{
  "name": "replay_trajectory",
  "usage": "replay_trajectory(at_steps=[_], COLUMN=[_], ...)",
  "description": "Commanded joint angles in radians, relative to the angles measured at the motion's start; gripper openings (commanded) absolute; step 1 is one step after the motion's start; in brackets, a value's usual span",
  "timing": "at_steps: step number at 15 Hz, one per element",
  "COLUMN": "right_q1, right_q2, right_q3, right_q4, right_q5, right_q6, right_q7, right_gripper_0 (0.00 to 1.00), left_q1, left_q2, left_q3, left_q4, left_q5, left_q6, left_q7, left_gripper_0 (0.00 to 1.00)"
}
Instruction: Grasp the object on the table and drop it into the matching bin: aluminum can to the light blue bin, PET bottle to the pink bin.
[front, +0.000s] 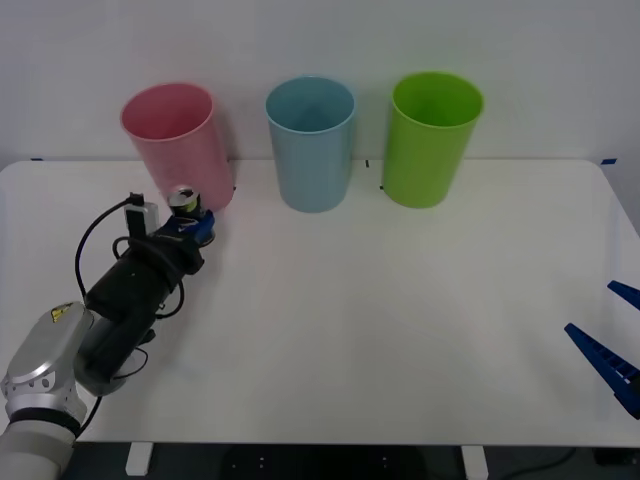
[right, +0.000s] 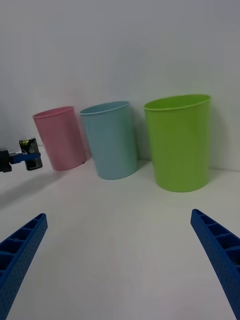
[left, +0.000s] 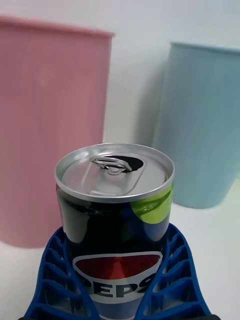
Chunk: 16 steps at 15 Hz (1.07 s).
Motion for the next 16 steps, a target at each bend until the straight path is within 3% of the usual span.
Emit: replay_trajectory(at_steps=[1, 11, 16], right_q1=[0.000, 0.000, 0.000], right_q2=[0.000, 0.000, 0.000], right_q3=[0.000, 0.000, 0.000], right_q4=[0.000, 0.000, 0.000], right_q5=[0.000, 0.000, 0.000], right_q6=[0.000, 0.000, 0.000], right_q7=[0.000, 0.000, 0.000], right_gripper_0=[1.00, 1.00, 1.00], left_q1=[0.043, 0.094, 0.006], left_q2=[0.002, 0.140, 0.222], left_q3=[0.001, 0.009, -0.034], left_q4=[-0.095, -0.264, -0.265], left_q5=[0.019, 0.156, 0.182], left_q6=[-0.002, -0.032, -0.034], left_q7=[0.008, 0.043, 0.187], left_gripper_0=[0.00, 0.00, 0.00])
